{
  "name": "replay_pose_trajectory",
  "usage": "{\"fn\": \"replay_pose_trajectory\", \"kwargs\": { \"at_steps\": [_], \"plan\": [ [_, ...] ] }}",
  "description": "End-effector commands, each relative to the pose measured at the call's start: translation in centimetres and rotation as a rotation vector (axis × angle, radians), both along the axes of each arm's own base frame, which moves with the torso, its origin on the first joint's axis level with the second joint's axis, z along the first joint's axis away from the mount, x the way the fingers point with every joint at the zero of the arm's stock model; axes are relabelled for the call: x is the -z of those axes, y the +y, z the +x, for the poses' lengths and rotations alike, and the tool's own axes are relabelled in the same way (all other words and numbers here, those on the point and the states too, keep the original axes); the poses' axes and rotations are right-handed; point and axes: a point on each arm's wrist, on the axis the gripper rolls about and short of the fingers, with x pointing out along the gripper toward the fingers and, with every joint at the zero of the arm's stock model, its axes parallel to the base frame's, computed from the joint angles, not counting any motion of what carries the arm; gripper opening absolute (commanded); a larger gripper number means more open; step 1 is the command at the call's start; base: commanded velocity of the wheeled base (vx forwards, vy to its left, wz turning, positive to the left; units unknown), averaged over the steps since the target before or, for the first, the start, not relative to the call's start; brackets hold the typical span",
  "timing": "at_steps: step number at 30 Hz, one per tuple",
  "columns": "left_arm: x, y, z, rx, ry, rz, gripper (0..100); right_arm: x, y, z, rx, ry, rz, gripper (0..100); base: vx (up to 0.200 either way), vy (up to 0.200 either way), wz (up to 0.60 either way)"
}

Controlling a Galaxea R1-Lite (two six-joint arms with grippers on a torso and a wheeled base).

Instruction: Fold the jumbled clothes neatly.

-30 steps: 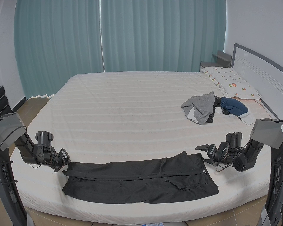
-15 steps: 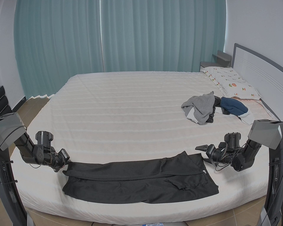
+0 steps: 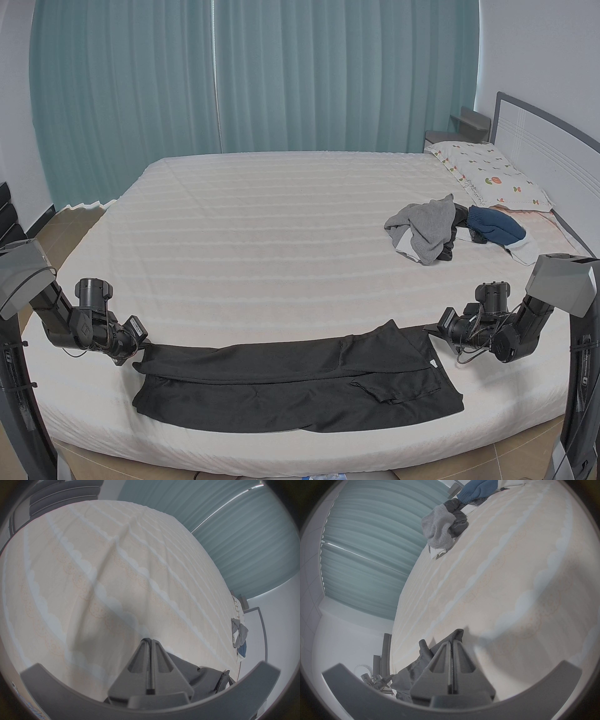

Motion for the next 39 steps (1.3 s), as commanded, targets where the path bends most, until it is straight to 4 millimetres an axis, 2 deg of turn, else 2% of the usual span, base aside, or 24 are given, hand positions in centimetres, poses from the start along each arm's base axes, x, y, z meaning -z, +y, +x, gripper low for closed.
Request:
{"fn": "replay_pose_trajectory", "kwargs": {
  "at_steps": [1, 2, 3, 8, 9, 14, 15, 17, 21, 24, 27, 31, 33, 35, 36, 39],
  "plan": [
    [-0.1, 0.0, 0.0, -0.001, -0.002, 0.0, 0, -0.1, -0.1, 0.1, 0.007, -0.006, -0.001, 0, 0.0, 0.0, 0.0],
    [-0.1, 0.0, 0.0, -0.001, 0.0, 0.0, 0, -0.1, -0.1, 0.1, 0.013, -0.007, -0.004, 0, 0.0, 0.0, 0.0],
    [-0.1, 0.0, -0.1, 0.0, 0.001, -0.001, 100, 0.0, -0.2, 0.1, 0.015, -0.004, -0.007, 0, 0.0, 0.0, 0.0],
    [-0.1, 0.0, -0.1, 0.0, -0.001, -0.001, 100, 0.0, -0.1, 0.1, 0.018, -0.005, -0.01, 0, 0.0, 0.0, 0.0],
    [-0.1, 0.0, 0.0, 0.001, -0.002, -0.002, 100, -0.1, -0.1, 0.1, 0.019, -0.009, -0.009, 100, 0.0, 0.0, 0.0],
    [-0.2, 0.2, -0.1, -0.004, -0.002, -0.005, 100, -0.7, -0.2, -0.3, 0.023, -0.02, -0.007, 100, 0.0, 0.0, 0.0],
    [-0.4, 0.7, -0.2, -0.016, -0.006, -0.007, 100, -2.0, -0.2, -0.9, 0.027, -0.037, -0.006, 100, 0.0, 0.0, 0.0],
    [-0.7, 1.0, -0.4, -0.025, -0.009, -0.006, 100, -3.0, -0.3, -1.6, 0.029, -0.046, -0.005, 100, 0.0, 0.0, 0.0],
    [-2.7, 0.7, -2.0, -0.029, -0.038, -0.042, 100, -4.8, -0.3, -3.5, 0.048, -0.039, 0.017, 100, 0.0, 0.0, 0.0],
    [-4.6, 0.3, -3.3, -0.048, -0.067, -0.087, 100, -6.0, -0.2, -5.4, 0.045, -0.03, 0.023, 100, 0.0, 0.0, 0.0],
    [-4.5, -0.5, -5.5, -0.029, -0.034, -0.118, 100, -6.5, 0.2, -7.7, 0.034, -0.004, 0.026, 100, 0.0, 0.0, 0.0],
    [-5.0, -0.8, -6.9, -0.027, -0.025, -0.131, 100, -8.2, 1.1, -11.0, 0.015, 0.009, 0.059, 100, -0.1, 0.0, 0.0],
    [-5.0, -1.0, -7.8, -0.029, -0.013, -0.133, 100, -8.8, 1.2, -12.0, 0.016, 0.012, 0.075, 100, -0.2, 0.0, 0.0],
    [-4.9, -1.0, -8.1, -0.029, -0.005, -0.135, 100, -8.7, 1.2, -12.3, 0.02, 0.02, 0.081, 100, -0.2, 0.0, 0.0],
    [-4.4, -1.2, -8.9, -0.029, 0.022, -0.139, 100, -8.3, 1.2, -12.8, 0.031, 0.056, 0.095, 100, -0.2, 0.0, 0.0],
    [-3.9, -1.4, -9.7, -0.026, 0.049, -0.142, 100, -7.5, 1.1, -12.9, 0.051, 0.107, 0.114, 100, -0.133, 0.0, 0.0]
  ]
}}
